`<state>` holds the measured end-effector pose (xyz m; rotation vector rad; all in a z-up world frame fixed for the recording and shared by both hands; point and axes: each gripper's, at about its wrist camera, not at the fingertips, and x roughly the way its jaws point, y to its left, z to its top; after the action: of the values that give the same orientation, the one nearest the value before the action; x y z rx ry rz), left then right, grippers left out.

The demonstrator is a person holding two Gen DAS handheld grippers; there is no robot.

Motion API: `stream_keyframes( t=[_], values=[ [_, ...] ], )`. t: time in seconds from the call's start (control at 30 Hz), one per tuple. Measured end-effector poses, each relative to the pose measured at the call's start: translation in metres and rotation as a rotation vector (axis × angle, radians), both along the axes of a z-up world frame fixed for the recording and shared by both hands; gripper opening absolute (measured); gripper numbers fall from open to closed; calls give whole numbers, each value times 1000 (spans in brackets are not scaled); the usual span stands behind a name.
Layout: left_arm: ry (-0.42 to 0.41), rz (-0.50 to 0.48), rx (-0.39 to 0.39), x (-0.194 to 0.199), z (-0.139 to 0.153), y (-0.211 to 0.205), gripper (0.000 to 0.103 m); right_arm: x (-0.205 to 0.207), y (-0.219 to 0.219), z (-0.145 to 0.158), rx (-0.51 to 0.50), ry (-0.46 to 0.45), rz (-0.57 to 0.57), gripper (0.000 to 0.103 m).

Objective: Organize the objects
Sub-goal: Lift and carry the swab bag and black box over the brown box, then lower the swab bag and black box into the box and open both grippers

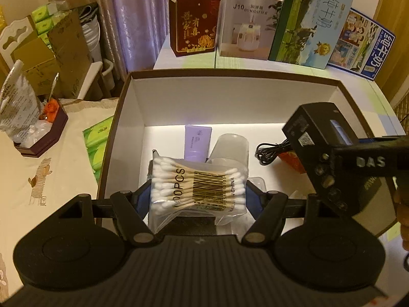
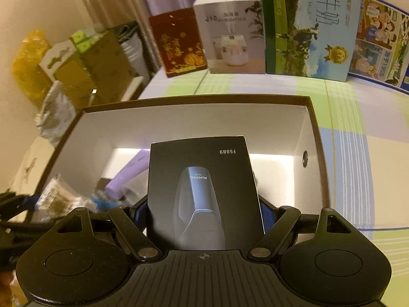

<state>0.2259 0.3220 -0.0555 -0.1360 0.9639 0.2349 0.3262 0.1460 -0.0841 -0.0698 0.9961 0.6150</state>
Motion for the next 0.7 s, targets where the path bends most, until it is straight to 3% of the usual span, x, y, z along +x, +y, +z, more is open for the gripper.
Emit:
stream_keyframes(
  t=[0.2, 0.7],
  values=[
    [12, -29, -13, 10, -8, 9, 68, 13, 8, -7, 37, -8, -65, 84],
    [25, -76, -46, 14, -18, 14, 68, -20, -9, -4, 5, -10, 43, 88]
  ],
)
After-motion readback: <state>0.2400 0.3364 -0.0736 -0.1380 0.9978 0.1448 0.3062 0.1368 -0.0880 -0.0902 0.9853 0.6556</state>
